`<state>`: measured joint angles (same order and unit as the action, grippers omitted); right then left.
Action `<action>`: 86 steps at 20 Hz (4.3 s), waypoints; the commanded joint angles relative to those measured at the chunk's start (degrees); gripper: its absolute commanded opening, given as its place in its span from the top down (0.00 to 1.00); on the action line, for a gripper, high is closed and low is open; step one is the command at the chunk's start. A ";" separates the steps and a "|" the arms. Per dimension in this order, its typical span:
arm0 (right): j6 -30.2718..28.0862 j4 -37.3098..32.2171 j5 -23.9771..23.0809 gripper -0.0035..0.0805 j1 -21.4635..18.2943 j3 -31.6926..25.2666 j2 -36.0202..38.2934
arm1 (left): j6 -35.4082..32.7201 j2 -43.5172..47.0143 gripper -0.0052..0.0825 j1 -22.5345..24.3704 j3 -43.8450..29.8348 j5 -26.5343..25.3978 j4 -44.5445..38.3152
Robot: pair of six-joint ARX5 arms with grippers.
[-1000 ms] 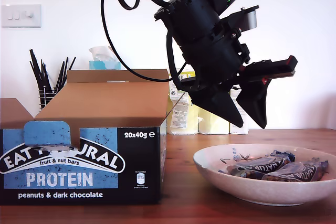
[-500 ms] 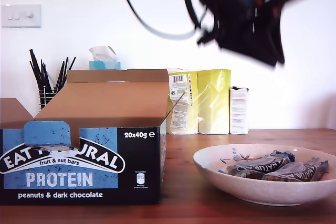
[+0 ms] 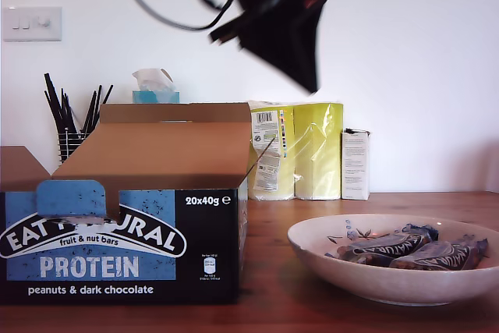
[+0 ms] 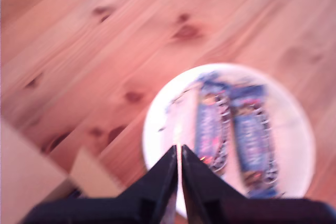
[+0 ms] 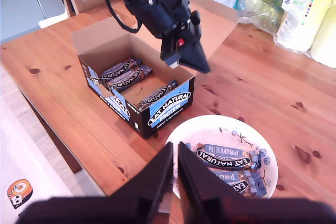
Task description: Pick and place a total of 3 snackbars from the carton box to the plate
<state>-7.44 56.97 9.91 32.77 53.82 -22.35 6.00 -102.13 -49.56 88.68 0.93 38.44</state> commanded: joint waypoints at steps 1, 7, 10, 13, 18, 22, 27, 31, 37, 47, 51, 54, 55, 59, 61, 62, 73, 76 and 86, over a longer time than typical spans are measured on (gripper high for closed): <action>-0.11 -0.59 -0.11 0.97 0.22 -1.05 0.00 | 0.20 1.88 0.97 -0.37 -3.61 0.07 -1.42; 0.00 -0.28 0.72 0.97 0.22 -1.05 -0.35 | 5.73 14.49 0.97 4.79 -22.01 0.09 -8.66; 3.13 -0.09 2.27 0.97 0.22 -1.01 -1.11 | 7.69 19.04 0.97 8.04 -28.11 -0.07 -8.41; 3.08 0.76 2.64 0.97 0.22 -1.01 -2.58 | 11.08 18.25 0.95 9.75 -28.41 -0.42 -8.79; 2.25 0.72 2.60 0.97 0.22 -1.01 -4.70 | 15.50 13.11 0.31 10.54 -28.39 -0.70 -10.12; 1.38 0.74 2.58 0.97 0.22 -1.01 -4.87 | 19.04 8.04 0.29 13.25 -28.39 2.05 -11.10; 0.52 0.63 2.58 0.97 0.22 -1.01 -4.87 | 19.74 3.67 0.29 15.45 -28.37 5.18 -12.55; -0.17 -0.42 2.56 0.97 0.22 -1.01 -4.87 | 19.69 1.86 0.29 15.69 -28.35 6.82 -13.22; -0.15 -0.63 2.56 0.97 0.22 -1.01 -4.87 | 19.54 -0.70 0.29 15.98 -28.35 7.69 -13.33; -0.15 -0.98 2.56 0.97 0.22 -1.01 -4.87 | 19.52 -4.09 0.29 16.22 -28.35 10.10 -14.49; -0.11 -0.98 2.56 0.97 0.22 -1.01 -4.87 | 19.54 -4.37 0.37 16.06 -28.28 10.71 -15.93; -0.09 -0.98 2.54 0.97 0.22 -1.01 -4.87 | 19.52 -4.37 0.57 16.06 -27.93 10.93 -15.74; -0.09 -0.98 2.51 0.97 0.22 -1.01 -4.87 | 19.50 -4.37 0.62 16.06 -27.91 11.39 -15.76; -0.11 -1.03 1.53 0.97 0.22 -1.01 -4.87 | 19.06 -4.37 0.66 16.09 -27.45 12.31 -15.63; -0.13 -1.05 1.51 0.97 0.22 -1.01 -4.87 | 19.04 -4.35 0.66 16.20 -26.80 12.28 -15.19; -0.13 -1.03 1.53 0.97 0.22 -1.01 -4.87 | 18.91 -4.33 0.66 16.28 -26.18 12.15 -14.43; -0.17 -1.01 1.46 0.97 0.22 -1.01 -4.87 | 7.45 -2.75 0.66 16.55 -12.28 7.37 3.65; -0.20 -1.03 1.44 0.97 0.22 -1.01 -4.87 | 0.76 -2.75 0.66 16.33 -5.53 6.99 10.80; 0.11 -0.50 1.51 0.97 0.22 -1.01 -4.70 | -40.54 -2.78 0.66 3.32 11.04 8.70 9.03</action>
<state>-7.51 56.58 11.44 32.77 53.82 -27.24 -31.07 -104.40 -45.87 100.38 9.39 48.45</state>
